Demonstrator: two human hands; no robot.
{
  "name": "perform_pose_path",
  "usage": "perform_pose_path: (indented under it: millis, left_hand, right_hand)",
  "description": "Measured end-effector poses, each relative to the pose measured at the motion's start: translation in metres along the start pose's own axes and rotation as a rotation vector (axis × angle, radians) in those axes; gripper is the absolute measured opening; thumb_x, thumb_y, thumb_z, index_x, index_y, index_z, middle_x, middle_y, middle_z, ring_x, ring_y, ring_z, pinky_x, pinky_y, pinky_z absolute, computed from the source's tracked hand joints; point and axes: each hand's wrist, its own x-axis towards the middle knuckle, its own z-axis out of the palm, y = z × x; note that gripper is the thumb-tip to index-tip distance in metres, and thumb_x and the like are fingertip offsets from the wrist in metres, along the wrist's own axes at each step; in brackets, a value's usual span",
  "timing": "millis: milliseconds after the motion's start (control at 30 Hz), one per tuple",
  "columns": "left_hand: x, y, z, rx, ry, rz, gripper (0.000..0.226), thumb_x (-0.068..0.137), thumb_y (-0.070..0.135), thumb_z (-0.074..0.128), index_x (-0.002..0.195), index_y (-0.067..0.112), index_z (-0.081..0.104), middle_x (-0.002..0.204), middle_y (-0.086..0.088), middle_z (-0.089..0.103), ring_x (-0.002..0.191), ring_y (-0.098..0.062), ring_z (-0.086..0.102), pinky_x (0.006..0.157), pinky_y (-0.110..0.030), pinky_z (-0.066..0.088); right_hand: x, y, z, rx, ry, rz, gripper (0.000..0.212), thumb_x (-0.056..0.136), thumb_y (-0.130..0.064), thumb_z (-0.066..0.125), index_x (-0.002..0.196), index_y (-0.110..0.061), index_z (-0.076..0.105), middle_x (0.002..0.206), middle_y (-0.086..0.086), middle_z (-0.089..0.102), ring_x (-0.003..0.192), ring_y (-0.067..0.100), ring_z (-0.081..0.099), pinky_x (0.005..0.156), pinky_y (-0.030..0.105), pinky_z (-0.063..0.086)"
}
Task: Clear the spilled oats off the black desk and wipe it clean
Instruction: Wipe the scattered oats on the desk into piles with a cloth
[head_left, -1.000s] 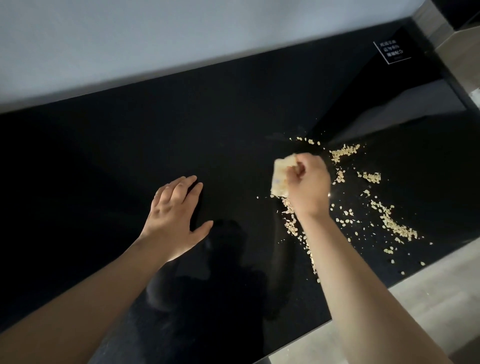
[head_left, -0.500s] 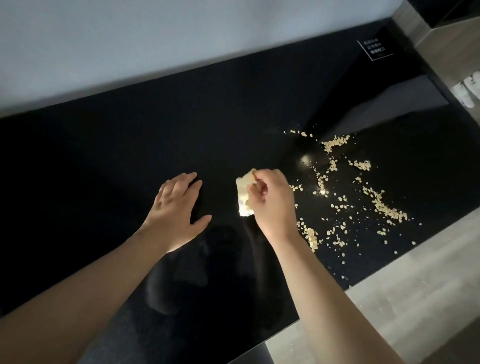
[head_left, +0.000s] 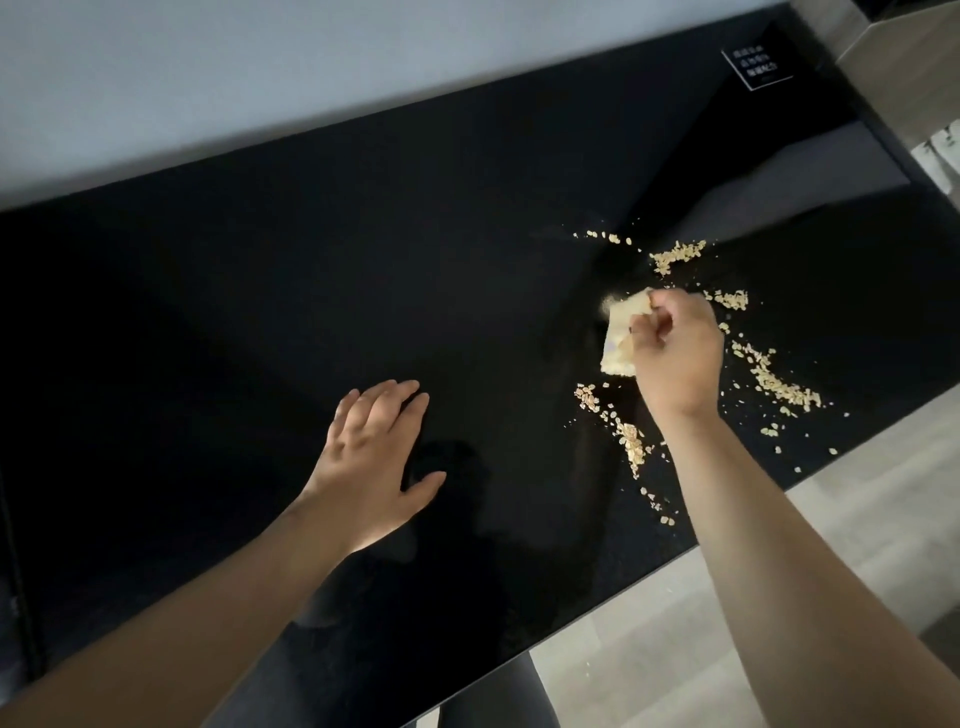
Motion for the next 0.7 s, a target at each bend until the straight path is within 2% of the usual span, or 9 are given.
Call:
perform_pose_path:
  millis: [67,167,233,300,400,500,600,700]
  left_hand:
    - [0.000,-0.002,0.002,0.029,-0.001,0.000,0.084,0.083,0.059,0.054,0.149,0.014,0.027,0.154,0.001,0.019,0.145,-0.018,0.009,0.117,-0.037,-0.003]
    - [-0.002,-0.006,0.004,0.087,-0.002,0.022,0.085,0.080,0.062,0.050,0.146,0.011,0.034,0.151,-0.002,0.027,0.141,-0.019,0.014,0.116,-0.040,0.002]
    - [-0.002,-0.005,0.005,0.108,-0.001,0.028,0.085,0.080,0.062,0.047,0.146,0.011,0.034,0.151,-0.002,0.027,0.141,-0.020,0.014,0.117,-0.042,0.004]
    - [-0.002,-0.004,0.005,0.092,-0.009,0.019,0.085,0.082,0.063,0.046,0.149,0.013,0.027,0.153,0.001,0.019,0.143,-0.018,0.008,0.118,-0.041,0.000]
    - [-0.002,-0.004,0.006,0.097,-0.012,0.015,0.085,0.084,0.063,0.044,0.151,0.017,0.019,0.154,0.004,0.011,0.144,-0.017,0.002,0.118,-0.038,-0.005]
    - [-0.002,-0.004,0.006,0.094,0.006,0.015,0.086,0.083,0.064,0.043,0.151,0.016,0.021,0.154,0.004,0.012,0.144,-0.018,0.004,0.117,-0.037,-0.006]
    - [-0.002,-0.004,0.008,0.091,0.004,0.009,0.085,0.084,0.063,0.045,0.151,0.019,0.017,0.155,0.005,0.008,0.144,-0.016,-0.001,0.116,-0.035,-0.009]
    - [-0.002,-0.002,0.008,0.083,0.017,0.002,0.085,0.084,0.062,0.047,0.151,0.019,0.017,0.155,0.005,0.009,0.143,-0.016,-0.001,0.115,-0.034,-0.011]
  right_hand:
    - [-0.013,-0.010,-0.004,0.091,-0.002,-0.041,0.020,0.090,-0.005,0.061,0.110,-0.007,0.064,0.102,0.006,0.056,0.081,0.019,0.059,0.075,0.031,0.051]
    - [-0.054,-0.029,0.000,0.217,-0.094,-0.076,0.016,0.090,-0.005,0.060,0.104,-0.010,0.064,0.098,0.002,0.055,0.080,0.020,0.064,0.071,0.032,0.054]
    - [-0.086,-0.037,0.008,0.219,-0.161,-0.079,0.014,0.089,-0.006,0.062,0.103,-0.009,0.065,0.096,0.003,0.056,0.075,0.013,0.061,0.069,0.021,0.051]
    - [-0.111,-0.038,0.017,0.215,-0.186,-0.040,0.016,0.088,-0.006,0.065,0.103,-0.008,0.065,0.094,0.000,0.054,0.072,0.004,0.056,0.067,0.008,0.044]
    - [-0.121,-0.033,0.026,0.176,-0.158,0.013,0.016,0.087,-0.006,0.067,0.103,-0.007,0.066,0.091,-0.002,0.051,0.069,-0.001,0.050,0.066,0.001,0.037]
    - [-0.107,-0.022,0.023,0.108,-0.142,-0.004,0.014,0.087,-0.007,0.066,0.101,-0.009,0.065,0.091,-0.001,0.050,0.066,-0.002,0.046,0.063,0.002,0.037]
    - [-0.082,-0.001,0.010,0.018,-0.050,0.026,0.010,0.088,-0.007,0.064,0.098,-0.007,0.065,0.092,0.007,0.055,0.067,0.004,0.045,0.065,0.006,0.035]
    - [-0.056,0.025,-0.007,-0.036,0.022,0.113,0.014,0.090,-0.010,0.062,0.103,-0.005,0.065,0.101,0.012,0.058,0.080,0.020,0.055,0.073,0.025,0.044]
